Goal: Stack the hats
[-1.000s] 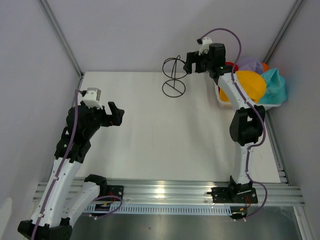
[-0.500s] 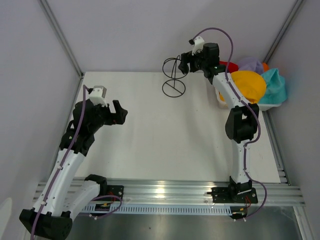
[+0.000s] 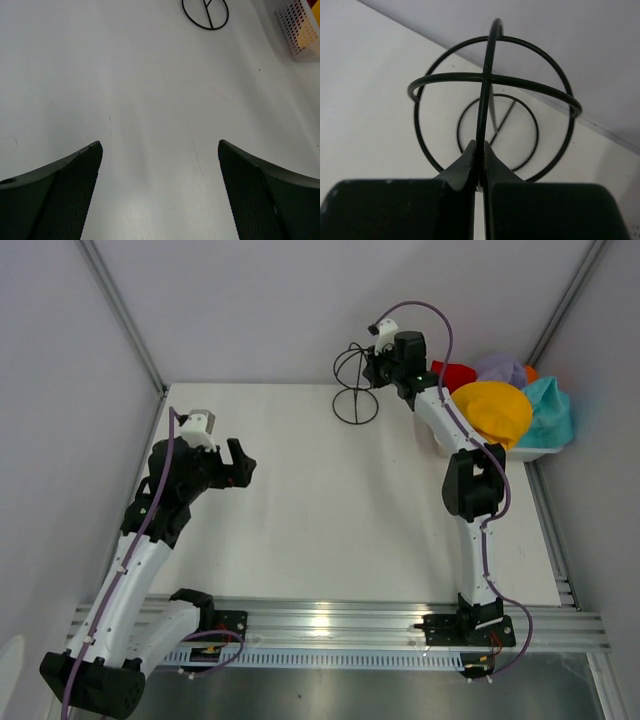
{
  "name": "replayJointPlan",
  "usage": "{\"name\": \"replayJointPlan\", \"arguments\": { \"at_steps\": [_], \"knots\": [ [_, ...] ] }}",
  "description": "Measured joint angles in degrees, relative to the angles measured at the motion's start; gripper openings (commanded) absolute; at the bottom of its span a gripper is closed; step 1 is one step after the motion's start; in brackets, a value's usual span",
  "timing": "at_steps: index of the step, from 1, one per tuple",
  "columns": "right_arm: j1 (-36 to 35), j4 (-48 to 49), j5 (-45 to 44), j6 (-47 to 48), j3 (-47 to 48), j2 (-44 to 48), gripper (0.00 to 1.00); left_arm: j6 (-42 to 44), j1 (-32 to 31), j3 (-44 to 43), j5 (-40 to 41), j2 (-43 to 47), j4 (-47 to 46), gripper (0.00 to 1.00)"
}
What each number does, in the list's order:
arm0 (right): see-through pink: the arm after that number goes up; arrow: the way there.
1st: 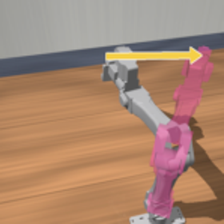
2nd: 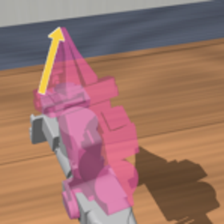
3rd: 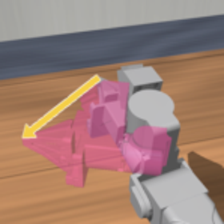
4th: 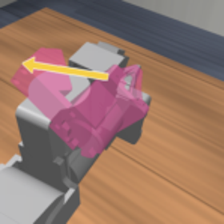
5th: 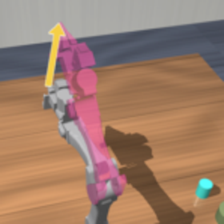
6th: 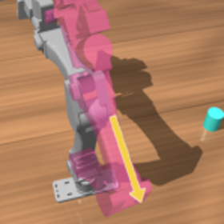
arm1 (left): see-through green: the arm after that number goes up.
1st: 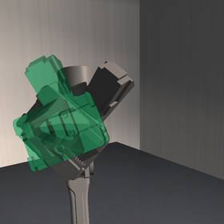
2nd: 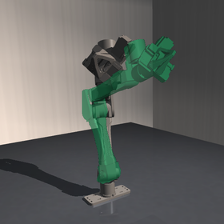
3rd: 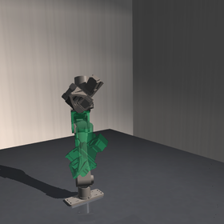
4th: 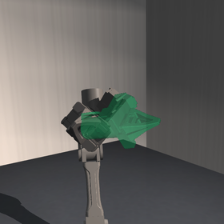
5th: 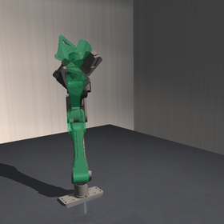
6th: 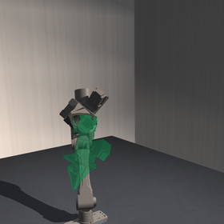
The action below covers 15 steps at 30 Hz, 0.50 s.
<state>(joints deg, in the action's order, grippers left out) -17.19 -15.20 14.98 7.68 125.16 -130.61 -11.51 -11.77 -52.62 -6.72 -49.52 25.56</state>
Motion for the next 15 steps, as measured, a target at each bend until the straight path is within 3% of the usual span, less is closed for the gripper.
{"name": "replayJointPlan", "arguments": {
  "at_steps": [5, 11, 15],
  "knots": [
    [0.07, 1.70, -0.20, -0.35, -12.98, 9.01, 0.00, 0.04, 0.00, -0.83, -0.17, -0.04, -0.17, 1.00],
    [-2.05, -0.57, -2.45, -1.66, -36.15, 29.35, 0.00, 0.13, 0.00, -1.29, -1.09, 0.68, -0.15, 0.99],
    [-4.85, -3.58, -6.32, -3.41, -46.80, 41.92, 0.00, 0.09, -0.02, -1.29, -1.81, 2.01, -0.15, 0.99]
  ]
}}
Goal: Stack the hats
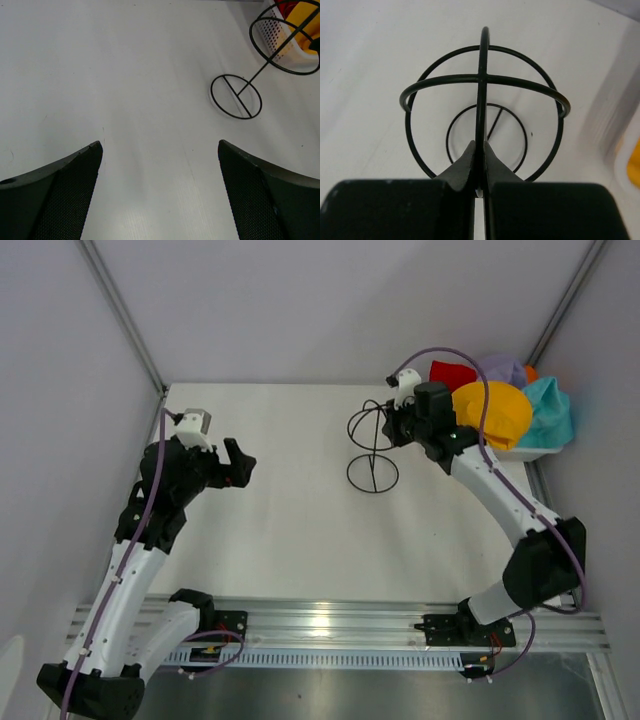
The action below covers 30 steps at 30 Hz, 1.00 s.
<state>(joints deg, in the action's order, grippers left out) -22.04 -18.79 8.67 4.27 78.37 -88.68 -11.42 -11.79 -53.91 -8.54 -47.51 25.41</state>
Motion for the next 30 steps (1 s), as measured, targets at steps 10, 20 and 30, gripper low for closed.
{"name": "replayJointPlan", "arguments": {
  "at_steps": [10, 20, 30],
  "knots": [
    [-1.44, -11.78, -19.23, -14.21, -19.74, 29.97, 0.00, -0.13, -2.64, 0.39, -2.27, 4.13, 0.07, 1.00],
    [-1.36, -21.20, -38.18, -19.43, -21.66, 34.05, 0.00, -0.44, -4.37, 0.57, -3.23, 3.52, 0.02, 1.00],
    [-2.78, -29.81, -44.17, -23.82, -22.84, 37.18, 0.04, -0.50, -4.39, 0.66, -3.21, 3.37, 0.00, 1.00]
  ]
}}
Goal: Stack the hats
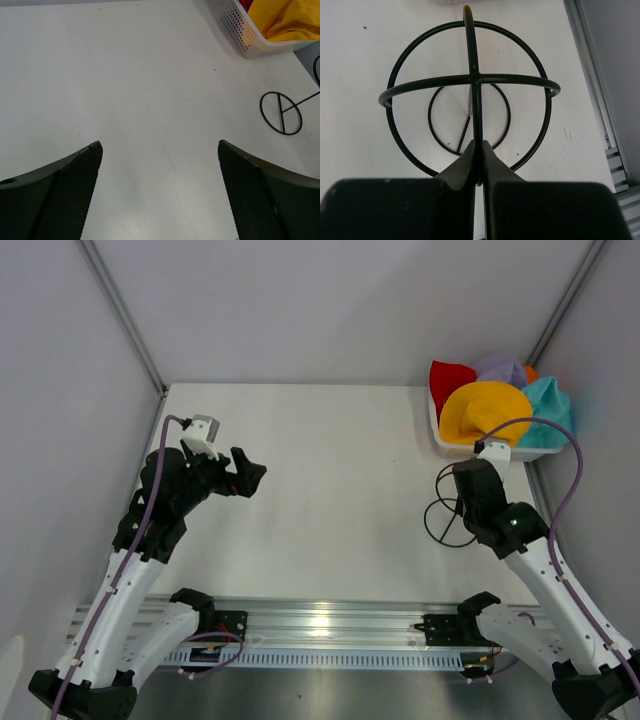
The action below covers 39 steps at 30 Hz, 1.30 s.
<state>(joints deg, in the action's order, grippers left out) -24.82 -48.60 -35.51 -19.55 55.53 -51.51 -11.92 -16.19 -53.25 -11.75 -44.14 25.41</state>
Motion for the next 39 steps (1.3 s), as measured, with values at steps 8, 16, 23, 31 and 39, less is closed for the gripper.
{"name": "replayJointPlan", "arguments": {
  "at_steps": [8, 16, 23, 31, 39],
  "knots": [
    [-1.70, -4.20, 1.14, -0.85, 2.25, 5.18, 0.71, -0.02, 0.00, 0.02, 0.00, -0.76, -0.04, 0.99],
    [-1.70, -7.61, 6.29, 1.46, 8.52, 3.23, 1.00, 0.02, 0.00, 0.02, -0.02, -0.79, -0.02, 1.00],
    [-1.68, -1.53, 8.87, 6.71, 30.58, -0.48, 0.99, -0.26, 0.00, -0.09, -0.76, -1.20, 0.00, 0.99],
    [14.78, 11.04, 11.72, 14.64, 38.16, -18.38, 1.00, -1.66, -0.28, -6.45, -1.16, -7.21, 1.99, 0.99],
    [31.04, 19.80, 27.45, 21.46, 25.68, -33.40, 1.00, -2.62, -6.32, -11.06, -1.38, -12.00, 2.56, 0.99]
  ]
}}
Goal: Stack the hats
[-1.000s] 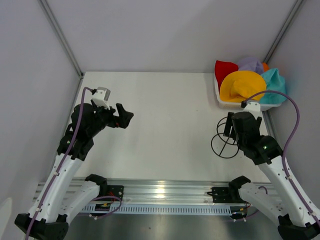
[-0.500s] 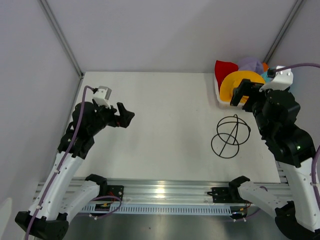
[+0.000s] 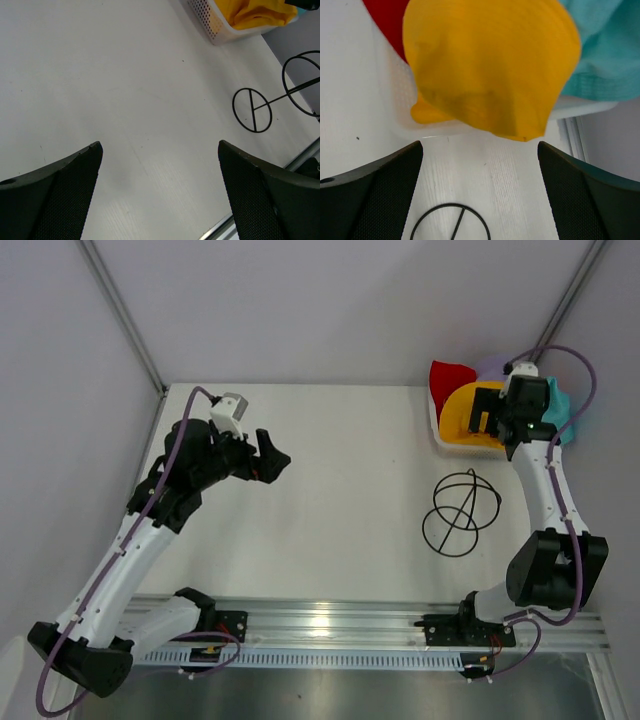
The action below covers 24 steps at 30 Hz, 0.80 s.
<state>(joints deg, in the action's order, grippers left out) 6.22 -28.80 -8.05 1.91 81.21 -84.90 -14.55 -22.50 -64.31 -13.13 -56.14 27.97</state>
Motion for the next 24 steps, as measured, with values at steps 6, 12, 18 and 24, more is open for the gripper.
{"name": "replayJointPlan", "arguments": {
  "at_steps": [6, 12, 18, 24],
  "knots": [
    [0.44, 6.80, 8.44, 8.41, -5.44, 1.14, 0.99, -1.05, -1.03, 0.00, -0.07, -3.45, 0.20, 0.99],
    [0.74, 10.99, 7.41, 14.08, -5.14, -0.11, 0.93, -0.92, -1.31, 0.00, 0.66, -5.07, 0.74, 0.99],
    [0.35, 11.85, 5.92, 16.83, -4.55, -5.79, 0.88, 0.11, -1.38, -0.13, 3.15, -5.07, 2.19, 0.99],
    [-0.04, 11.37, 5.55, 18.32, -3.67, -9.33, 0.72, 0.68, -1.38, -2.19, 4.26, -6.71, 2.62, 1.00]
  ]
}}
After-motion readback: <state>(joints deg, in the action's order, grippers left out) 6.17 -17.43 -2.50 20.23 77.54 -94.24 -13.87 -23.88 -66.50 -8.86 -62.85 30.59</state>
